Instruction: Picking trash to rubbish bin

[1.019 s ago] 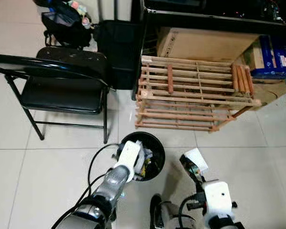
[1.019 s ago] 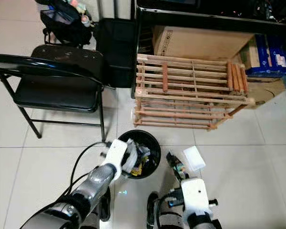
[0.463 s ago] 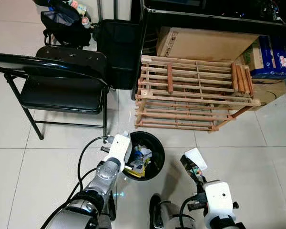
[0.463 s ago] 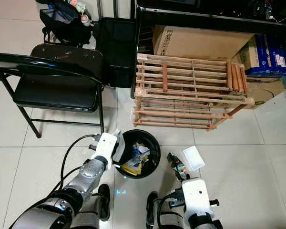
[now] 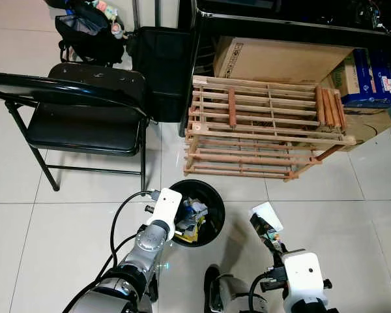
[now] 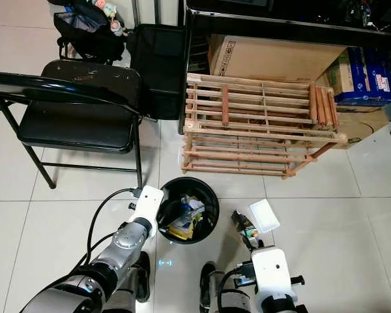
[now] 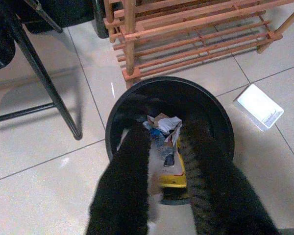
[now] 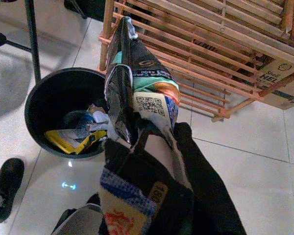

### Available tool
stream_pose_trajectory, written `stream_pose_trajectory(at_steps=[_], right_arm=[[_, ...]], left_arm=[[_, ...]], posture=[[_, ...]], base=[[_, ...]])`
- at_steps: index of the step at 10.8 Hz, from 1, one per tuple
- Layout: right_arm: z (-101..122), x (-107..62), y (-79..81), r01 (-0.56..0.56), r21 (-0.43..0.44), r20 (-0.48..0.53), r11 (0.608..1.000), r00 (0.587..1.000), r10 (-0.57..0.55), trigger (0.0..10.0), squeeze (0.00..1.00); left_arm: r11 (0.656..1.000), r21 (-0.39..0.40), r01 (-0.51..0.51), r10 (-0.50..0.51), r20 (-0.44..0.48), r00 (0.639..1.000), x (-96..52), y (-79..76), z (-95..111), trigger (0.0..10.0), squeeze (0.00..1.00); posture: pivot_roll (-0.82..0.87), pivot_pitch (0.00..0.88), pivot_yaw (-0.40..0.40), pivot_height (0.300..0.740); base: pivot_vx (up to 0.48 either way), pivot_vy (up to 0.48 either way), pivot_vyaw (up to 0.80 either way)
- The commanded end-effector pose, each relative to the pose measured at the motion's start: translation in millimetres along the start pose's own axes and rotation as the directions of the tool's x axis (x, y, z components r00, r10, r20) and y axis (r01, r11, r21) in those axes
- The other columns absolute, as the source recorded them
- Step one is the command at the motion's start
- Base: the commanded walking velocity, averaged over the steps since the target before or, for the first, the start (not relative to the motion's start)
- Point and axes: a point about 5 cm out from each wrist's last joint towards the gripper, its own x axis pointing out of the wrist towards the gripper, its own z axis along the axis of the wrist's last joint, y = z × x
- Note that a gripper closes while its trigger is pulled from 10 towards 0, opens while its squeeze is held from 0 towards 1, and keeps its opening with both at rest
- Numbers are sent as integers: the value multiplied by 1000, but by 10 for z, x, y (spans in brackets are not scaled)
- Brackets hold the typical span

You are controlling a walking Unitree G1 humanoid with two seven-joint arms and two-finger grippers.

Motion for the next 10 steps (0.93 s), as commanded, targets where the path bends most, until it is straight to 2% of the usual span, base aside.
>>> stream_pose_trajectory(at_steps=[1,8,10], right_arm=[[-41,-51,-40,15,-16,-20,1000,1000,-16,10000,0],[-34,-26,-62,28,-22,-12,999,1000,-29,10000,0],[-28,7,-71,27,-26,-5,999,1000,-27,10000,0]], left_arm=[[1000,5,15,-15,-35,999,-28,-72,-96,10000,1000],[1000,20,-3,4,-27,1000,-18,-37,-71,10000,1000],[999,34,-22,23,-19,1000,-16,21,-56,10000,1000]], posture=[[-132,340,-139,740],[-126,337,-135,740],[-111,334,-134,740]], base=[[0,0,0],[0,0,0],[0,0,0]])
